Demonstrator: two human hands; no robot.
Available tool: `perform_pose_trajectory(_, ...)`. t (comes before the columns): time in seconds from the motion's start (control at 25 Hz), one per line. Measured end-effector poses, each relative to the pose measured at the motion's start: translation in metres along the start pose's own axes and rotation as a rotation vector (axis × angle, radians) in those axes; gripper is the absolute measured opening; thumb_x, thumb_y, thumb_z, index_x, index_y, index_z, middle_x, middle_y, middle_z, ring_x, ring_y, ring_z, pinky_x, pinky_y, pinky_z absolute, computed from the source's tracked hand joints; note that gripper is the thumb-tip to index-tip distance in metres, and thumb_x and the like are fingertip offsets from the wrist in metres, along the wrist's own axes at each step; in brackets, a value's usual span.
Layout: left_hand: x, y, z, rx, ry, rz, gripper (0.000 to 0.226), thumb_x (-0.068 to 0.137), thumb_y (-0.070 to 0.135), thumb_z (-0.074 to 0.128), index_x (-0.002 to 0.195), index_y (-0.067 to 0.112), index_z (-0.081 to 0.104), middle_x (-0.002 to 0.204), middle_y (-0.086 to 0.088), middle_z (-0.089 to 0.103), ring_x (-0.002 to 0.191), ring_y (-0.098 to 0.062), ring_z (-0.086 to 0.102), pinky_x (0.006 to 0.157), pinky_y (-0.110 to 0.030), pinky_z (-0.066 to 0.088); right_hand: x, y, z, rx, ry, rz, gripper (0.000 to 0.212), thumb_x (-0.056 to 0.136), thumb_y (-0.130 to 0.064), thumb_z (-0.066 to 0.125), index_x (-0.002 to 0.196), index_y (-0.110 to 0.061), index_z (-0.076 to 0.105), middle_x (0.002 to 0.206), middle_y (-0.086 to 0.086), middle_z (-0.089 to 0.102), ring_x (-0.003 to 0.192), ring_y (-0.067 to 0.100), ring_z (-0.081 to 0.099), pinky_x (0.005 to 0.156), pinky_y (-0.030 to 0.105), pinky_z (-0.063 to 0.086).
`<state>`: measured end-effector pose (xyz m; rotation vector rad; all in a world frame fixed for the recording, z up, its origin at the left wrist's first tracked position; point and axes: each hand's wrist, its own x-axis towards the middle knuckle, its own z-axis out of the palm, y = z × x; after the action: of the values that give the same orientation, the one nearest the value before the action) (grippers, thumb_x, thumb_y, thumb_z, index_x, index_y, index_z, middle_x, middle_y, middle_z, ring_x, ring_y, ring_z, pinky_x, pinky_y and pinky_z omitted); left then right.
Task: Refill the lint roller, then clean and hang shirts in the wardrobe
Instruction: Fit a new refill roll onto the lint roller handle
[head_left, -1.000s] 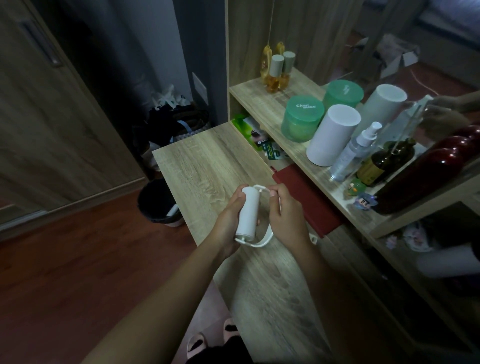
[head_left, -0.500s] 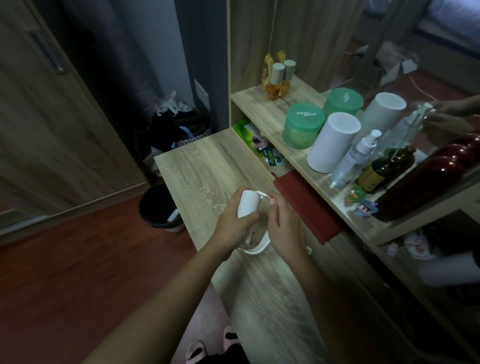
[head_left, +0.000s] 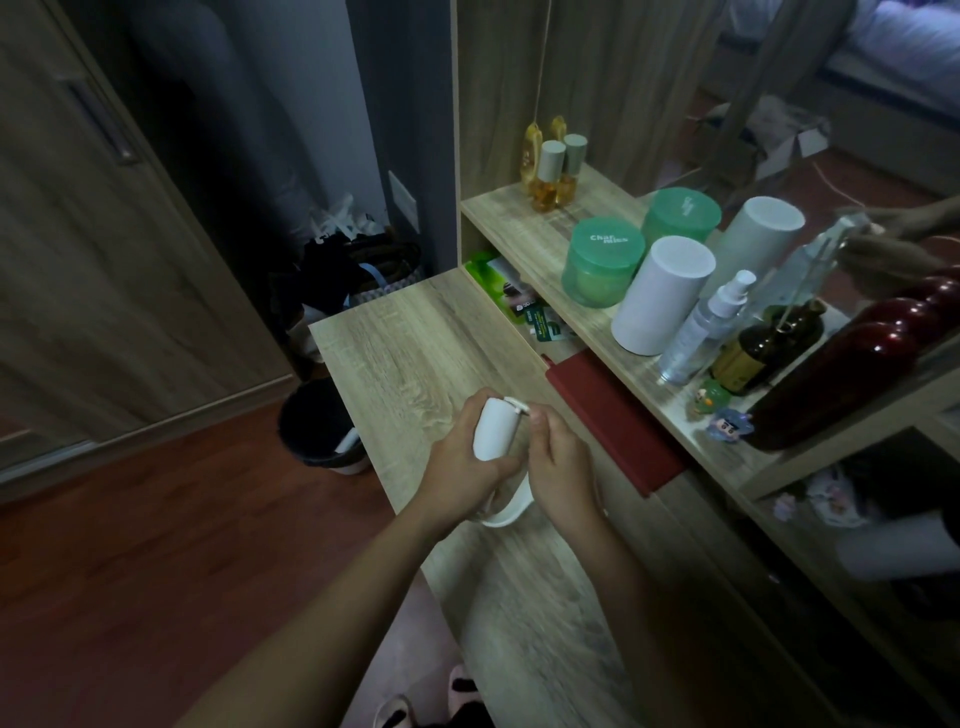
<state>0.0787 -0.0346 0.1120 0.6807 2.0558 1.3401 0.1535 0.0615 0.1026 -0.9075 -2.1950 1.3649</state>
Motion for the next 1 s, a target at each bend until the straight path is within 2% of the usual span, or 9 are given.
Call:
perform_pose_trajectory(0.12,0.001,0.002,-0.005,0.036,-0.009,0.003,0.052,0.072,0.018,0.065,0.111,0.046,0.043,0.085,0.012,0.056,0.069,-0.008,0.056,0.058,-0.021,0.043,0.000,-0.001,0.002,0.017,-0.001,0.005,0.032,0.100,-0.020,0.035,0.116,-0.013,0.061,0.089,-0.008,0.061,0.078,0.005,0.056,0.064,0.010,0.038)
perform_pose_trajectory(0.2,0.000,0.004,-0.008,0.071,-0.013,0.024,0.052,0.072,0.021,0.065,0.112,0.045,0.042,0.084,0.012,0.057,0.067,-0.008,0.057,0.058,-0.022,0.045,0.000,0.000,0.003,0.025,-0.010,-0.015,0.031,0.099,-0.021,0.035,0.116,-0.015,0.061,0.082,-0.008,0.063,0.069,-0.001,0.055,0.061,0.013,0.039)
perform_pose_trajectory(0.28,-0.001,0.006,-0.010,0.080,0.000,0.039,0.051,0.068,0.027,0.062,0.110,0.047,0.041,0.081,0.010,0.059,0.061,-0.010,0.059,0.058,-0.029,0.051,0.003,0.000,0.000,0.019,-0.052,-0.062,0.030,0.099,-0.024,0.036,0.115,-0.017,0.061,0.073,0.000,0.063,0.061,0.001,0.053,0.057,0.019,0.039)
perform_pose_trajectory(0.32,-0.001,0.006,-0.012,0.103,0.009,0.045,0.051,0.067,0.029,0.060,0.109,0.049,0.039,0.080,0.008,0.060,0.060,-0.011,0.060,0.059,-0.031,0.052,0.005,0.000,-0.002,0.010,-0.086,-0.085,0.030,0.099,-0.026,0.037,0.114,-0.017,0.061,0.071,0.003,0.062,0.059,0.002,0.051,0.055,0.018,0.038)
perform_pose_trajectory(0.52,0.002,0.003,-0.015,0.220,0.003,0.070,0.055,0.067,0.030,0.057,0.116,0.047,0.038,0.080,0.002,0.063,0.057,-0.014,0.060,0.062,-0.039,0.055,0.011,0.001,-0.013,-0.023,-0.178,-0.192,0.030,0.099,-0.023,0.039,0.120,-0.019,0.058,0.078,-0.003,0.064,0.066,-0.003,0.056,0.057,0.009,0.036)
perform_pose_trajectory(0.68,0.001,0.004,-0.013,0.234,0.008,0.092,0.055,0.069,0.028,0.060,0.118,0.045,0.040,0.082,0.005,0.063,0.056,-0.011,0.060,0.060,-0.038,0.055,0.007,0.001,-0.010,-0.006,-0.150,-0.156,0.034,0.098,-0.028,0.037,0.120,-0.016,0.060,0.068,-0.010,0.056,0.062,-0.005,0.053,0.056,0.009,0.036)
perform_pose_trajectory(0.8,0.002,0.005,-0.011,0.265,-0.009,0.128,0.055,0.071,0.022,0.062,0.115,0.045,0.040,0.083,0.011,0.060,0.062,-0.007,0.058,0.057,-0.028,0.048,0.002,0.000,-0.004,0.041,-0.043,-0.105,0.044,0.091,-0.037,0.033,0.118,-0.015,0.061,0.081,-0.010,0.064,0.067,-0.005,0.056,0.060,0.007,0.038)
perform_pose_trajectory(0.88,0.002,0.006,-0.011,0.283,-0.021,0.143,0.055,0.071,0.022,0.061,0.116,0.045,0.039,0.080,0.013,0.058,0.060,-0.004,0.057,0.056,-0.025,0.046,-0.001,0.000,-0.001,0.060,-0.008,-0.086,0.042,0.093,-0.035,0.034,0.115,-0.015,0.063,0.084,-0.011,0.065,0.069,-0.007,0.056,0.061,0.007,0.038)
perform_pose_trajectory(1.0,0.001,0.007,-0.013,0.305,-0.036,0.160,0.055,0.069,0.027,0.056,0.117,0.044,0.037,0.077,0.013,0.057,0.057,-0.004,0.056,0.054,-0.023,0.045,0.000,-0.003,-0.001,0.089,-0.003,-0.022,0.031,0.099,-0.024,0.038,0.113,-0.014,0.063,0.074,-0.015,0.060,0.064,-0.008,0.055,0.059,0.009,0.037)
